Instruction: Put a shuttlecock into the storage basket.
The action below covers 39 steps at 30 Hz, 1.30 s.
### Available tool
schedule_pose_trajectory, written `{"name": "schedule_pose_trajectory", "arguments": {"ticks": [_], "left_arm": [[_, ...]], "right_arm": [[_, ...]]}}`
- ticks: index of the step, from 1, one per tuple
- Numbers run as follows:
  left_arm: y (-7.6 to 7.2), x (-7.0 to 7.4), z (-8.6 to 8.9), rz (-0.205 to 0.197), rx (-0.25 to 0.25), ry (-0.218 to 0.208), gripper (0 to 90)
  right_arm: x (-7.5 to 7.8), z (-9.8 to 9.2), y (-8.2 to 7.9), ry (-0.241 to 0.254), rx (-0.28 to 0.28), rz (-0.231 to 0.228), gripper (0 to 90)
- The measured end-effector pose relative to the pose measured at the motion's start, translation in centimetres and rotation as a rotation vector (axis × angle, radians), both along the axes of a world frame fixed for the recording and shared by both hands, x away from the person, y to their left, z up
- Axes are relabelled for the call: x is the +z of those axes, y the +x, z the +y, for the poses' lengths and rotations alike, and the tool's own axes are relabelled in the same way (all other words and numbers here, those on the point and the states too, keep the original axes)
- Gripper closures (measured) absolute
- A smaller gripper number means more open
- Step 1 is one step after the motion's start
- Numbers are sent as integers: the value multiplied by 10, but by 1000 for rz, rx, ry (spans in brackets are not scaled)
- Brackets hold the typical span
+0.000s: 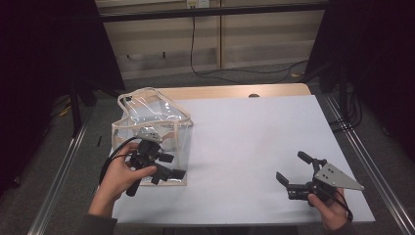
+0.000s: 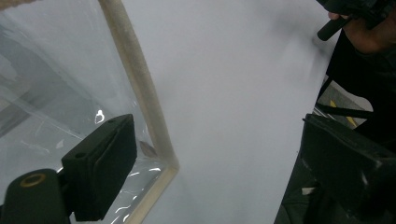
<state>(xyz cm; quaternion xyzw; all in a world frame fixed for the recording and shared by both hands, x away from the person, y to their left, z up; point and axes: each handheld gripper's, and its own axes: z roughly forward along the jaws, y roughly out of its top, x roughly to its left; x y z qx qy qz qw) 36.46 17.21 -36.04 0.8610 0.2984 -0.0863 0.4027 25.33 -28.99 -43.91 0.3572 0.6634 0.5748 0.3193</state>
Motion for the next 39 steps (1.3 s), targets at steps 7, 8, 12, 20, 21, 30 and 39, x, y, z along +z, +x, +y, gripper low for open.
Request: {"name": "schedule_pose_trajectory", "arguments": {"ticks": [7, 8, 12, 20, 21, 30, 39], "left_arm": [[-2, -6, 4, -4, 7, -9, 111], [-2, -7, 4, -4, 8, -10, 111], [-2, -11, 7, -4, 13, -7, 114], [-3, -18, 9, -11, 12, 8, 115], [-3, -18, 9, -13, 15, 9, 115], [-5, -23, 13, -32, 20, 28, 116], [-9, -32, 19, -40, 23, 41, 114]], "right_arm": [[0, 0, 0, 0, -2, -3, 8], [0, 0, 0, 0, -1, -3, 8], [0, 0, 0, -1, 0, -3, 8], [0, 1, 0, -2, 1, -2, 8], [0, 1, 0, -3, 0, -3, 8], [0, 1, 0, -2, -2, -3, 8], [0, 0, 0, -4, -1, -2, 9]]}}
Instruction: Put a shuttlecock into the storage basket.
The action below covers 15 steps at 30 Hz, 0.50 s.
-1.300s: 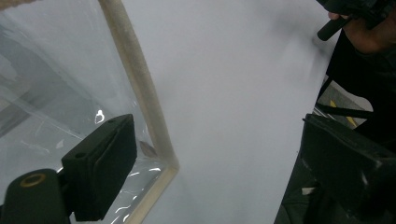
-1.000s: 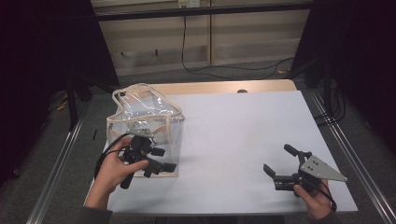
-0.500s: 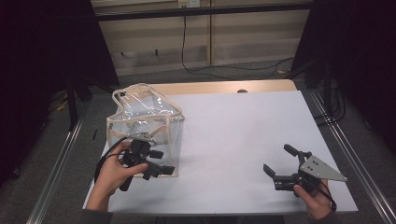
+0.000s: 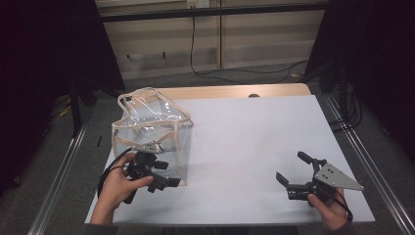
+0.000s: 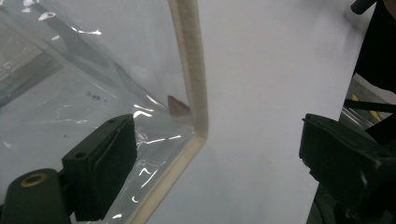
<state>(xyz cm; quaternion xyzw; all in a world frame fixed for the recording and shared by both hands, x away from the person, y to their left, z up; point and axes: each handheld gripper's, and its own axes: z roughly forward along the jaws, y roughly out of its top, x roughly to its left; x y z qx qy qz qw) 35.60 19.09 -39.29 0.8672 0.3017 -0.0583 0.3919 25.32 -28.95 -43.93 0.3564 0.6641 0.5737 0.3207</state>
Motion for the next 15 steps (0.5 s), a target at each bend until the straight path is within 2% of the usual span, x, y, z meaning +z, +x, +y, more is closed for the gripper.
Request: {"name": "schedule_pose_trajectory", "arguments": {"ticks": [8, 15], "left_arm": [[-3, -3, 5, -9, 5, -31, 113], [-4, -4, 9, -21, 3, -32, 106]], "right_arm": [[0, 0, 0, 0, 3, 0, 9], [0, 0, 0, -3, 1, 2, 9]]}}
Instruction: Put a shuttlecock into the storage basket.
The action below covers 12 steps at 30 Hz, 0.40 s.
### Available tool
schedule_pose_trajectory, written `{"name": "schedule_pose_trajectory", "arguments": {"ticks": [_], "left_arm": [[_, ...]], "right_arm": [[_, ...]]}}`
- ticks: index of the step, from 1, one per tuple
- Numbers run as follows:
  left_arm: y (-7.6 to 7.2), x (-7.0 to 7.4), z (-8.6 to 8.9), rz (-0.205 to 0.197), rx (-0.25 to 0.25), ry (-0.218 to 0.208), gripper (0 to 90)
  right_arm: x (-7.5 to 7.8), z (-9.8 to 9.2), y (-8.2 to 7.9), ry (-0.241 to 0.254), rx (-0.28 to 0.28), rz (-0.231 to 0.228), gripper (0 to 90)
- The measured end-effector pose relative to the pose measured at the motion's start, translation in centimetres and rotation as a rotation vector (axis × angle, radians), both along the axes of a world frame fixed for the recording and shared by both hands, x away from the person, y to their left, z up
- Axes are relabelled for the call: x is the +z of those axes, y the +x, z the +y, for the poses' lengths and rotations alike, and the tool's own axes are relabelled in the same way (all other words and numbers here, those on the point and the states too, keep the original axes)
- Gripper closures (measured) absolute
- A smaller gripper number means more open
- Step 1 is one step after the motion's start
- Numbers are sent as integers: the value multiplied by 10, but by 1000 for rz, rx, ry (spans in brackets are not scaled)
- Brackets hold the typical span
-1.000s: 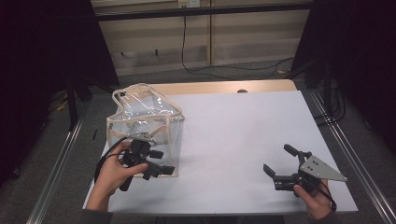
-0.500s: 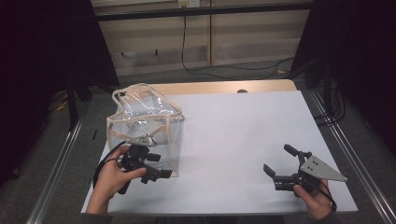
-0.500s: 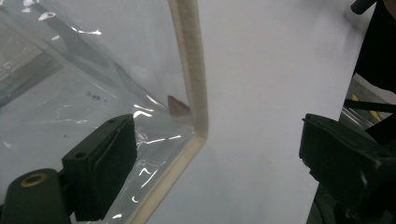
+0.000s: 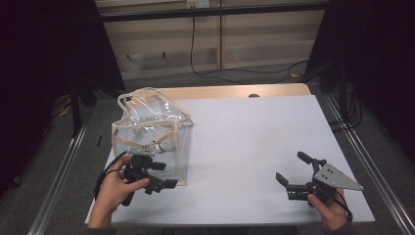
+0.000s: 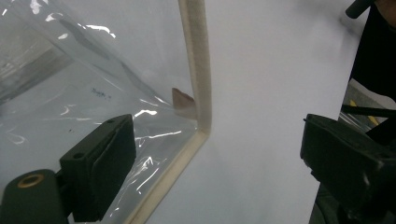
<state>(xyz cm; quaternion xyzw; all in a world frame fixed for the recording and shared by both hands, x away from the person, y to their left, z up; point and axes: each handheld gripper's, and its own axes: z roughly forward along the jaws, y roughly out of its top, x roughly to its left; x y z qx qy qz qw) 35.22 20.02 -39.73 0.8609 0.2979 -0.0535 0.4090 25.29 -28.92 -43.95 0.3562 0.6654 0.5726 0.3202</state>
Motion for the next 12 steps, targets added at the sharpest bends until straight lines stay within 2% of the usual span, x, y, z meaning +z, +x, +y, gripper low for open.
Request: {"name": "schedule_pose_trajectory", "arguments": {"ticks": [12], "left_arm": [[-2, -2, 3, -5, 5, -38, 105]], "right_arm": [[-1, -1, 0, 3, 0, 1, 9]]}}
